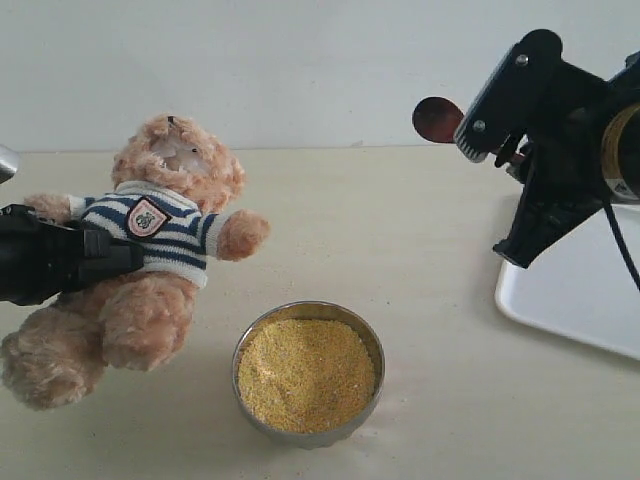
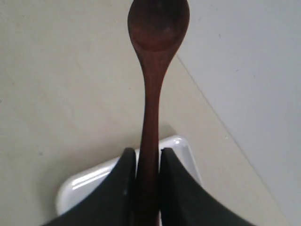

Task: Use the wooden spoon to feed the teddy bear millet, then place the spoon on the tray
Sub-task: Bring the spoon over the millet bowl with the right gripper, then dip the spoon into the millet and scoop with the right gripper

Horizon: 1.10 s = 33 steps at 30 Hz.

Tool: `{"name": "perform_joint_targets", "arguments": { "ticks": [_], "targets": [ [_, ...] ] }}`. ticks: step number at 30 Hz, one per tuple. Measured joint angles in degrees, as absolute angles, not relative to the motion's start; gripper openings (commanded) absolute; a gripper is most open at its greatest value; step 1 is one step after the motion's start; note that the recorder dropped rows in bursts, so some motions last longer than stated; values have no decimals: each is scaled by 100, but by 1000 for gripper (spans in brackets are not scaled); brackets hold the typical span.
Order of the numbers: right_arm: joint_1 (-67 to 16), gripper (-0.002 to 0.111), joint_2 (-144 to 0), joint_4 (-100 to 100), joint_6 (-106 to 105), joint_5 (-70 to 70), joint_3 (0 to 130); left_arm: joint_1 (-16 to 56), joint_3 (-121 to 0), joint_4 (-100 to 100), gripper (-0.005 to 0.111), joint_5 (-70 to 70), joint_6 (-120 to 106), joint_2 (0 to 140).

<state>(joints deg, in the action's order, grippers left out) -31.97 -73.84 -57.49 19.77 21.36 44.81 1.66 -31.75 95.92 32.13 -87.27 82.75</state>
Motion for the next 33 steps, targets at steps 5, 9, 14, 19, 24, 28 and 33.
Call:
{"name": "perform_joint_targets", "arguments": {
  "ticks": [5,9,14,19,24,28,33],
  "targets": [
    [-3197,0,-7080,-3834,97,2064,4481,166,-3175,9590,5,3213,-8727,8275],
    [-3197,0,-6742,-2186,-1888,2516,4481,166,-3175,9580,5,3213,-8727,8275],
    [-3534,0,-6523,-964,-3210,3157,4481,166,-3175,9580,5,3213,-8727,8275],
    [-4188,0,-6782,-1760,-2669,3888,4651,166,-3175,9580,5,3213,-8727,8275],
    [-4791,0,-7525,-3220,-1845,4847,5323,166,-3175,9580,5,3213,-8727,8275],
    [-5263,0,-8207,-3486,-1894,5301,5845,166,-3175,9580,5,3213,-8727,8275],
    [-5617,0,-8845,-3773,-1692,5468,6177,166,-3175,9483,5,3213,-8727,8275]
  ]
}}
